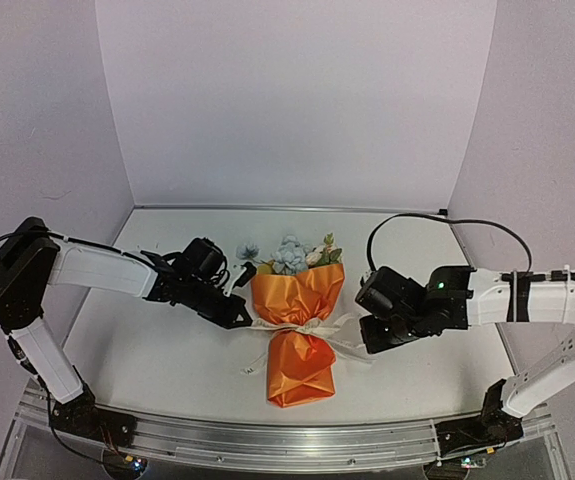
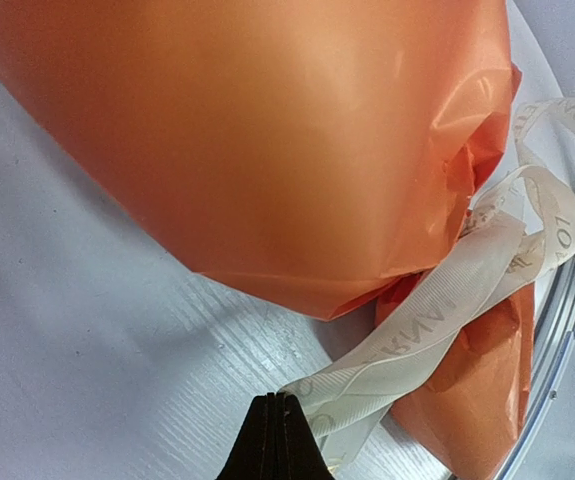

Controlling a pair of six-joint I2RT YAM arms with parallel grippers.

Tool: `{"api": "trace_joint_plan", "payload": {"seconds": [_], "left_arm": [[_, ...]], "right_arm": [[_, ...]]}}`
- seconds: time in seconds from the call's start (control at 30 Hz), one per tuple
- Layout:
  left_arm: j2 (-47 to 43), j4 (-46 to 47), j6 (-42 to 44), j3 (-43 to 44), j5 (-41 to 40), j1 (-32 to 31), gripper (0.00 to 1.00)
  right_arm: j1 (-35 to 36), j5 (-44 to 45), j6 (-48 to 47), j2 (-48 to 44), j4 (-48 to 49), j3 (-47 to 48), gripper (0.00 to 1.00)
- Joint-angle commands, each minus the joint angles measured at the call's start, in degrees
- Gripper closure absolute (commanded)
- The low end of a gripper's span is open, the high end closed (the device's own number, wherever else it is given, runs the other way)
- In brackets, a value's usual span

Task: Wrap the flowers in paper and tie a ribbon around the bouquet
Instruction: Adjust the half-tied ribbon on the folded bouquet.

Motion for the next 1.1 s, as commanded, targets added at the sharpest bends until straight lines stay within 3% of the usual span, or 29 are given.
{"api": "trace_joint_plan", "payload": {"seconds": [0.0,0.57,1.07], "left_arm": [[-2.65,1.75,-2.30,-1.03,-5.04,0.15,1.00],[-8.80,2.86,-9.89,-5.07,-14.52,0.64,1.00],[-17.19,10.49,-20.02,-11.36,-20.98,0.96,1.00]], "right_arm": [[-2.85,4.22,-3.03,0.51,-2.96,-2.59,1.00],[-4.08,4.54,-3.16,6.85,-2.14,-4.12,1.00],[-4.13,5.14,-5.29,8.72,-6.30,-2.55,1.00]]}}
